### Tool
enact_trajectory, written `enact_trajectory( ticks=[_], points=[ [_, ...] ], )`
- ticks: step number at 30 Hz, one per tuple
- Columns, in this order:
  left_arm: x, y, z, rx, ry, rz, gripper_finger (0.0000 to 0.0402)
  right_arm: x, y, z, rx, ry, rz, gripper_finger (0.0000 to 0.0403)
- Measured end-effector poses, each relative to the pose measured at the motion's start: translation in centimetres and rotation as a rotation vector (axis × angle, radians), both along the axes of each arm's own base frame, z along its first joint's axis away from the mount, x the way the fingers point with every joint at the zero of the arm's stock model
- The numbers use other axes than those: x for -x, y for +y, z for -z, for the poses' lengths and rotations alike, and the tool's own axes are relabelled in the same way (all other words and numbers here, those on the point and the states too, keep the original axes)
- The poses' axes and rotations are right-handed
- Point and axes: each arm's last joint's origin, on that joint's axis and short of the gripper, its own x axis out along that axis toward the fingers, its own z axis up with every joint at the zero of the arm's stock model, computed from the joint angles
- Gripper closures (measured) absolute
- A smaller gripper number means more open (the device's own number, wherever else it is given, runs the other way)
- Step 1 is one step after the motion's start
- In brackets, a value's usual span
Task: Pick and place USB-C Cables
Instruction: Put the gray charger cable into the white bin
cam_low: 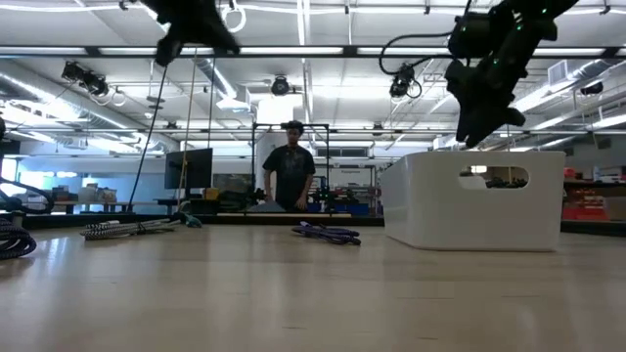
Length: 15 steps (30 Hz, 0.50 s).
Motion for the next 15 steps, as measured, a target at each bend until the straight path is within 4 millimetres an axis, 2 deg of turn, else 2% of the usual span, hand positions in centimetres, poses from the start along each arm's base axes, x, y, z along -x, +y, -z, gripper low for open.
enact_trajectory(
  ticks=[5,7,11,15],
  points=[
    [1.3,0.2,1.3,0.338,0.401,-0.295,0.0387,-0.3,-0.4,0.5,-0.025,0.001,-0.082,0.0257],
    [1.6,0.1,2.5,0.435,0.515,-0.339,0.037,-0.5,-0.1,0.4,-0.036,-0.018,-0.105,0.0257],
    [1.6,-0.1,5.9,0.538,0.621,-0.349,0.0321,-0.7,0.6,0.0,-0.04,-0.05,-0.119,0.0257],
    [1.6,0.0,9.4,0.574,0.622,-0.363,0.0256,-0.8,1.5,-0.6,-0.052,-0.096,-0.098,0.0257]
  ],
)
